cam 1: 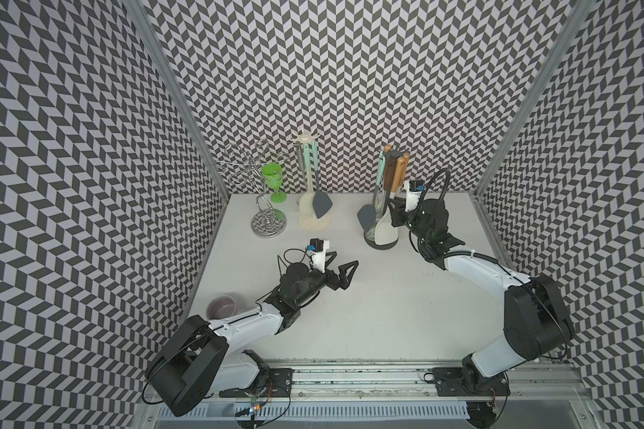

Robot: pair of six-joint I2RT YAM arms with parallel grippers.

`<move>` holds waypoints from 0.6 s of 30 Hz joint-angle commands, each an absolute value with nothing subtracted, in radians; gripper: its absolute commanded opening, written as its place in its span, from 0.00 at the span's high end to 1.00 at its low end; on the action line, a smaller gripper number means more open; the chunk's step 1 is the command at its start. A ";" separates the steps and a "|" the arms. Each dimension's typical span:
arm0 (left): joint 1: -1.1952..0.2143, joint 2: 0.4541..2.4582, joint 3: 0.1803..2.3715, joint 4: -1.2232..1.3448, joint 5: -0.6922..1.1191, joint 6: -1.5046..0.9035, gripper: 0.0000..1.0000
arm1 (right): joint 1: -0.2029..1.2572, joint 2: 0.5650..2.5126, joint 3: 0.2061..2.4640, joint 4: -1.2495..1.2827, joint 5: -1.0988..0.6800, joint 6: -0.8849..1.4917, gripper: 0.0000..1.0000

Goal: Take the spatula off the kitchen utensil rack
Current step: Take off the spatula from the rack.

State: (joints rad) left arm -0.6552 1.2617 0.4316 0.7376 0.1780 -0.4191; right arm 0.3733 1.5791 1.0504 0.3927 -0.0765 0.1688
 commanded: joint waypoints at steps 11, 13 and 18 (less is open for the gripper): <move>-0.672 1.213 0.429 0.737 0.151 -0.399 0.00 | 0.420 1.528 1.051 0.396 0.040 0.083 1.00; -0.672 1.199 0.421 0.740 0.141 -0.399 0.00 | 0.430 1.510 1.046 0.386 0.065 0.076 1.00; -0.673 1.161 0.402 0.744 0.120 -0.400 0.00 | 0.444 1.459 1.015 0.379 0.093 0.075 1.00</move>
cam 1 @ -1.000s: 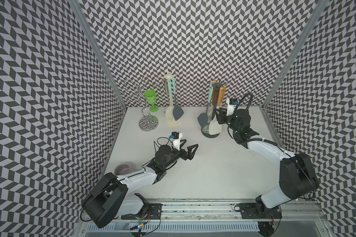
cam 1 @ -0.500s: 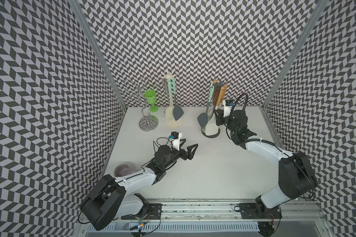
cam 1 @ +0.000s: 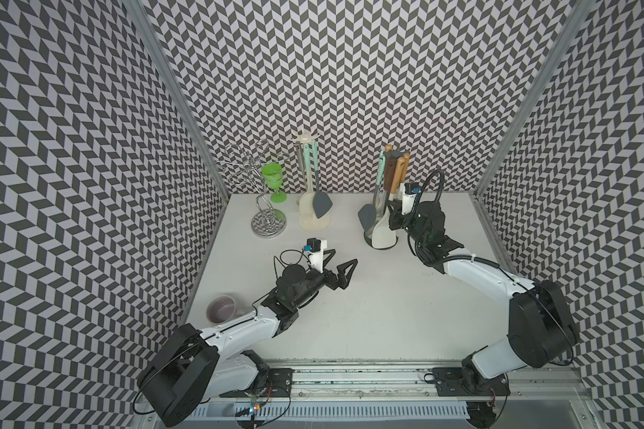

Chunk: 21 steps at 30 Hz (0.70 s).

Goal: Take the spatula off the kitchen utensil rack
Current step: Take off the spatula from the rack, then place the spatula at the center of the board.

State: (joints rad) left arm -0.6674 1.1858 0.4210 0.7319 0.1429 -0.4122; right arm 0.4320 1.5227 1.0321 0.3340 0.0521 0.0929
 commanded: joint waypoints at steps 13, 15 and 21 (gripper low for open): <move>-0.685 1.105 0.391 0.734 0.102 -0.400 0.00 | 0.451 1.328 0.887 0.393 0.089 0.073 1.00; -0.687 1.093 0.391 0.727 0.103 -0.399 0.00 | 0.457 1.304 0.868 0.377 0.099 0.056 1.00; -0.699 1.020 0.392 0.698 0.097 -0.401 0.00 | 0.499 1.241 0.819 0.307 0.104 -0.032 1.00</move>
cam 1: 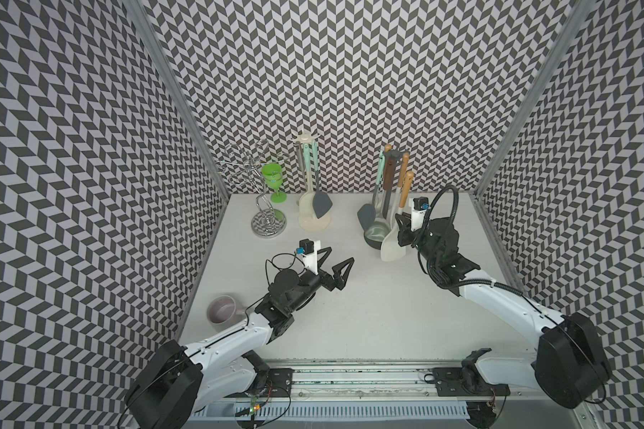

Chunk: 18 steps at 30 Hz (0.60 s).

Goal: Take the spatula off the kitchen utensil rack
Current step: Place the spatula at the center of the board.

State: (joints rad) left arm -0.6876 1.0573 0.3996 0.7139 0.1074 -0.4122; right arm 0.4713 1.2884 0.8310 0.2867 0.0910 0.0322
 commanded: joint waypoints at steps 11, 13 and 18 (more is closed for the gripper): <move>-0.698 0.948 0.502 0.550 0.139 -0.601 0.00 | 0.694 1.199 0.745 0.277 0.200 -0.194 1.00; -0.694 0.938 0.539 0.481 0.123 -0.627 0.00 | 0.737 1.202 0.742 0.270 0.215 -0.217 1.00; -0.662 0.931 0.588 0.443 0.156 -0.684 0.00 | 0.837 1.232 0.760 0.255 0.231 -0.263 1.00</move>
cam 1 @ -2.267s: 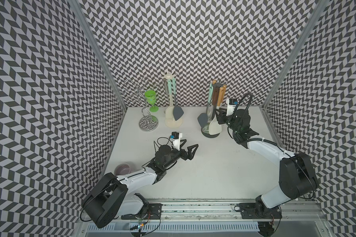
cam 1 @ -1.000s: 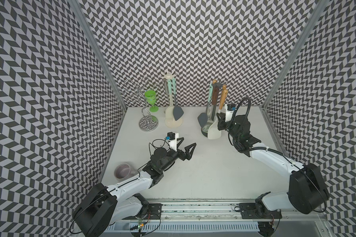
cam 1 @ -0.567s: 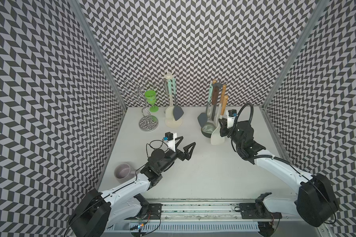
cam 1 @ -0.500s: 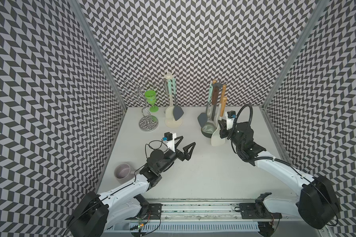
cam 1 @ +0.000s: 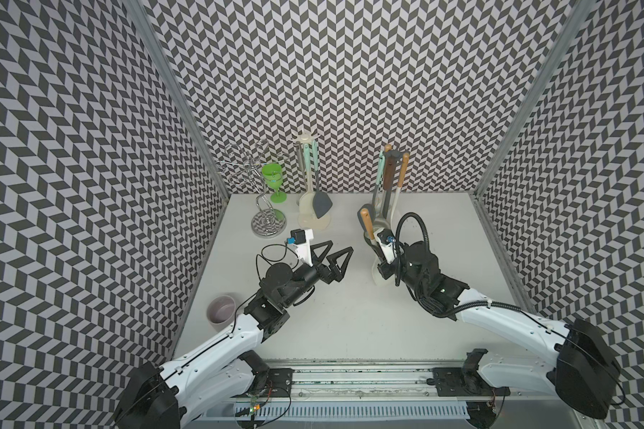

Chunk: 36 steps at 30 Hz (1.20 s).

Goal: Take the spatula off the kitchen utensil rack
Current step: Place the spatula at the center of the board.

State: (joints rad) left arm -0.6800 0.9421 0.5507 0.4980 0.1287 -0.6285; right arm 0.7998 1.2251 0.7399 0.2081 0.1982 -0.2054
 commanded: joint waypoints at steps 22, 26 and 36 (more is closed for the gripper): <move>-0.546 1.074 0.586 0.577 0.383 -0.828 0.87 | 0.969 1.337 0.808 0.191 0.271 -0.286 1.00; -0.548 1.070 0.559 0.621 0.360 -0.822 1.00 | 0.969 1.338 0.808 0.180 0.292 -0.267 1.00; -0.585 1.037 0.481 0.832 0.198 -0.755 1.00 | 0.969 1.217 0.832 0.008 0.322 0.030 0.35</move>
